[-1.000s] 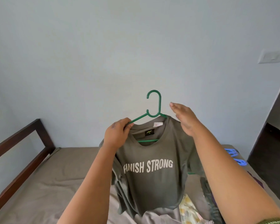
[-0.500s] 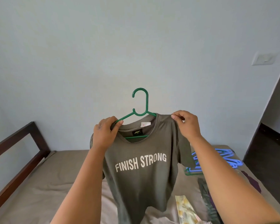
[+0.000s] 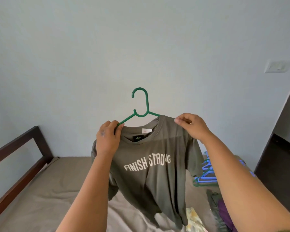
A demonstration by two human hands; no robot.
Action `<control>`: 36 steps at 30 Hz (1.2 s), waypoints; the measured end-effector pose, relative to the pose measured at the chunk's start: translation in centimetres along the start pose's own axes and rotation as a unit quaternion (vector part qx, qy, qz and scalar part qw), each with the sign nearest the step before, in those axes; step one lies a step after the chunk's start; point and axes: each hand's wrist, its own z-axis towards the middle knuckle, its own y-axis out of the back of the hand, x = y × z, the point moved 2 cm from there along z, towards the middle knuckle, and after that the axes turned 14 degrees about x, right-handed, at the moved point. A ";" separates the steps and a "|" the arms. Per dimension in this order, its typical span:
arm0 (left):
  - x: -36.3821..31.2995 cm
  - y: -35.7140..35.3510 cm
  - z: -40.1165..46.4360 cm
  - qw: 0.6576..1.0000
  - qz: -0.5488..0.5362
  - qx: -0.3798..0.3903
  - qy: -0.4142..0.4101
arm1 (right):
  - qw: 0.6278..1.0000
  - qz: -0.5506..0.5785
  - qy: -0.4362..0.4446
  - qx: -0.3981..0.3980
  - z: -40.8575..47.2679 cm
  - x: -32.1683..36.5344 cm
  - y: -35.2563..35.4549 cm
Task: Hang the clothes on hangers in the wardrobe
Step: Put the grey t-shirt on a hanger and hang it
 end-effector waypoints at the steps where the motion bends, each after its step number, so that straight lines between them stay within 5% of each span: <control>1: 0.0 0.1 0.1 1.000 0.005 -0.004 0.005 | 1.000 0.007 0.023 -0.016 -0.4 -0.2 -0.4; 9: -0.6 0.1 1.2 1.000 -0.010 -0.007 0.013 | 0.970 -0.032 0.104 -0.218 -1.8 -1.7 -1.2; 17: 0.4 -0.6 1.1 0.999 -0.043 0.005 -0.020 | 0.981 0.020 -0.075 -0.180 -2.5 -4.8 0.6; 20: -0.3 -1.5 0.8 0.998 -0.057 0.012 -0.021 | 0.989 0.043 -0.069 -0.125 -3.0 -3.8 -0.2; 24: -3.2 -3.3 0.5 0.996 -0.064 0.027 -0.061 | 0.989 -0.125 -0.065 -0.048 -4.0 -3.2 -2.1; 29: -5.8 -4.7 -0.8 0.993 -0.045 0.047 -0.094 | 0.931 -0.303 -0.124 -0.163 -8.2 -4.8 -1.2; 36: -9.9 -6.1 -5.2 0.984 -0.074 0.126 -0.100 | 0.959 -0.211 -0.083 -0.172 -18.2 -5.4 2.0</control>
